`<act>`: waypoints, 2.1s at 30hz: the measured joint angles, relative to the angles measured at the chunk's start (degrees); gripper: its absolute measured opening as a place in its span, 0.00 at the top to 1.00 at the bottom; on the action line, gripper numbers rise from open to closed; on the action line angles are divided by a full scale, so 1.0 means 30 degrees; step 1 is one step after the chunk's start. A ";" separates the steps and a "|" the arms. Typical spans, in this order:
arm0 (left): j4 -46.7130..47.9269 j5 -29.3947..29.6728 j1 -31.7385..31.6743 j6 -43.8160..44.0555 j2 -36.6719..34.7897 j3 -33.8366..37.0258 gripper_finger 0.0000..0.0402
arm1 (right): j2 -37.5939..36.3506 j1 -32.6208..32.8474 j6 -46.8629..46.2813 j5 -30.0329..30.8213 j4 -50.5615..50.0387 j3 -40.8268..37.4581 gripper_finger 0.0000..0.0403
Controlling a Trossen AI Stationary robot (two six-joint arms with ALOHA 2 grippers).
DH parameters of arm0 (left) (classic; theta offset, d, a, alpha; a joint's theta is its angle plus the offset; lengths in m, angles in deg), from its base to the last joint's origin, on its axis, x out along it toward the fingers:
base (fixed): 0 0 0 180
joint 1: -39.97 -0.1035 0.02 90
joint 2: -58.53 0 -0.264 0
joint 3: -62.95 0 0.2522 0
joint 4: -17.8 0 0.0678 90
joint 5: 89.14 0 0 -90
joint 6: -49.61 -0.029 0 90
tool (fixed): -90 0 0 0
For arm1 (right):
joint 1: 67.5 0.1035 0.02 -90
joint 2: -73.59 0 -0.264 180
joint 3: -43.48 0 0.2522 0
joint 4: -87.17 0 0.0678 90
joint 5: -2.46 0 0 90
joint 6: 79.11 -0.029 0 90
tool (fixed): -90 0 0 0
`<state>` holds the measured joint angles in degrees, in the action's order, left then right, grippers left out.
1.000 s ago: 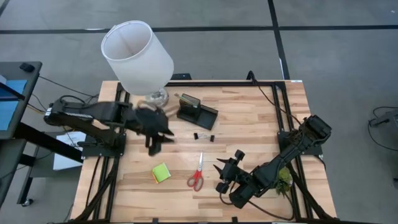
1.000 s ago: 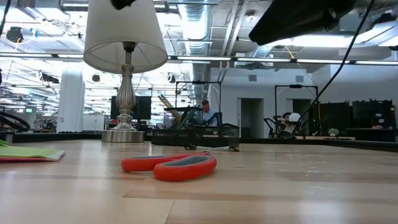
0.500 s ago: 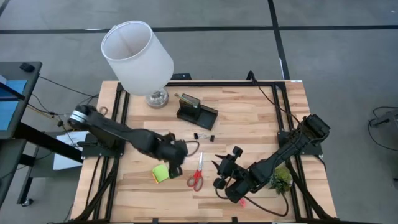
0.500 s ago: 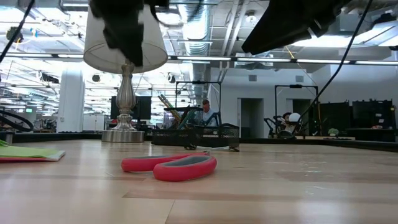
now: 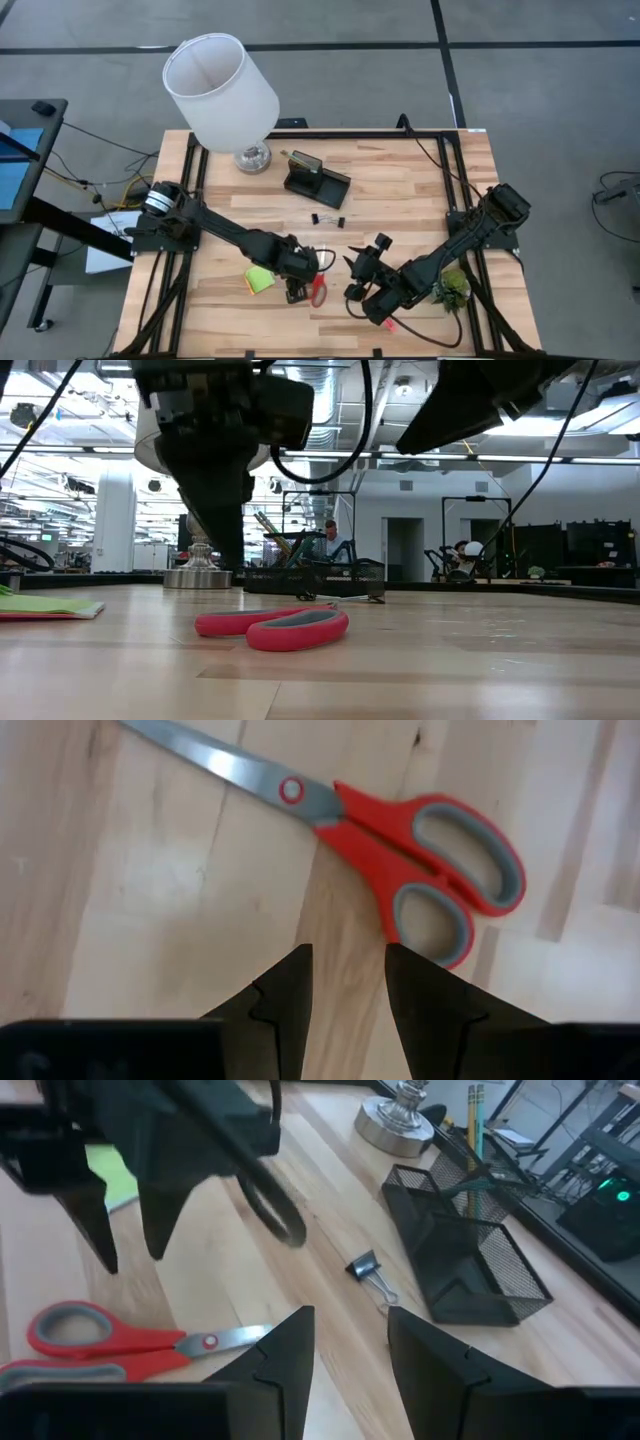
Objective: Pick and place office supplies into organizer
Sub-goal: Put the red scissors into the black desk organizer
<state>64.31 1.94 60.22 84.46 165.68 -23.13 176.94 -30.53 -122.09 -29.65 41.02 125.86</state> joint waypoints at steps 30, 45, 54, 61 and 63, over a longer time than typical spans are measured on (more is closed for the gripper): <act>-0.2168 0.1541 0.1308 0.1342 0.0911 -0.0022 0.71 | 0.0015 -0.0015 -0.0195 -0.0277 -0.1335 -0.0189 0.70; -0.2318 0.1537 0.1341 0.1022 0.2900 -0.0102 0.71 | 0.0015 0.0022 -0.0197 -0.0299 -0.1089 -0.0189 0.70; -0.2193 0.1417 0.1296 -0.0388 0.2943 -0.0073 0.94 | 0.0015 0.0022 -0.0198 -0.0328 -0.1053 -0.0189 0.70; 0.0103 0.0711 0.1093 -0.1899 0.2508 -0.0599 0.97 | 0.0015 0.0022 -0.0199 -0.0350 -0.1053 -0.0189 0.70; 0.2717 0.0473 0.1098 -0.2961 0.2281 -0.1237 0.98 | 0.0015 0.0022 -0.0204 -0.0350 -0.1053 -0.0189 0.70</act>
<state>72.46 3.36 63.51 75.58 172.53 -26.84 176.98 -30.47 -122.70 -30.70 37.86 125.29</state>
